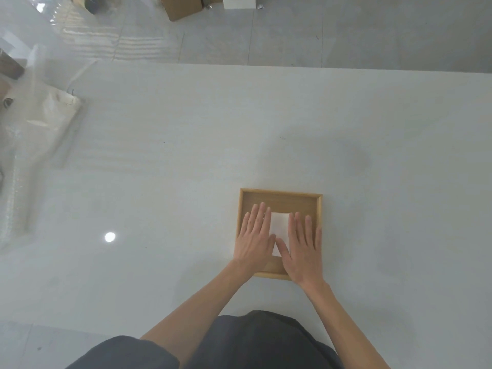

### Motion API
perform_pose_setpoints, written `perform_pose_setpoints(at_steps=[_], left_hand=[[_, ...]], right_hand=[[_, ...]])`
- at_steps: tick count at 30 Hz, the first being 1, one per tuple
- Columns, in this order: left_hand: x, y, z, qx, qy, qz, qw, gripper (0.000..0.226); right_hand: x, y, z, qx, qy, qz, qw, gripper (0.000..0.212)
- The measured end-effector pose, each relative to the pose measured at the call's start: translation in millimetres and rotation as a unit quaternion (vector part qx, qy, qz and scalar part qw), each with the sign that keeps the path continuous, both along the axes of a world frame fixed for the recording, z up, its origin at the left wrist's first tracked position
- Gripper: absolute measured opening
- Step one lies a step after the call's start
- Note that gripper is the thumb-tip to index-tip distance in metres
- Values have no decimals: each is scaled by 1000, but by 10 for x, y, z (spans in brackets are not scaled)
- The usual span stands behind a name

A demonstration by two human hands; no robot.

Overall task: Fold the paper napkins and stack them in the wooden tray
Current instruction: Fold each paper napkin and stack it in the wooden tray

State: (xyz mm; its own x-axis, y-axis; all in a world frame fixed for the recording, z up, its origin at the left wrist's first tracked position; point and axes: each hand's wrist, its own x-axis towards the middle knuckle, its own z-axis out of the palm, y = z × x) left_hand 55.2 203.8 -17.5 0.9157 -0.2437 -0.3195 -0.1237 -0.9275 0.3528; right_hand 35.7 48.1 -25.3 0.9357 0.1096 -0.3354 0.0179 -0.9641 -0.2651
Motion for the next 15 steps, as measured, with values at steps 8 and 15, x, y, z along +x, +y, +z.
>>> perform_pose_setpoints(at_steps=[8,15], left_hand=[[-127,71,18,-44,-46,95,993,60],[-248,435,44,-93,26,341,935,44]], right_hand=[[37,-107,54,180,11,-166,969,66],[-118,-467,209,533,53,-463,706,62]])
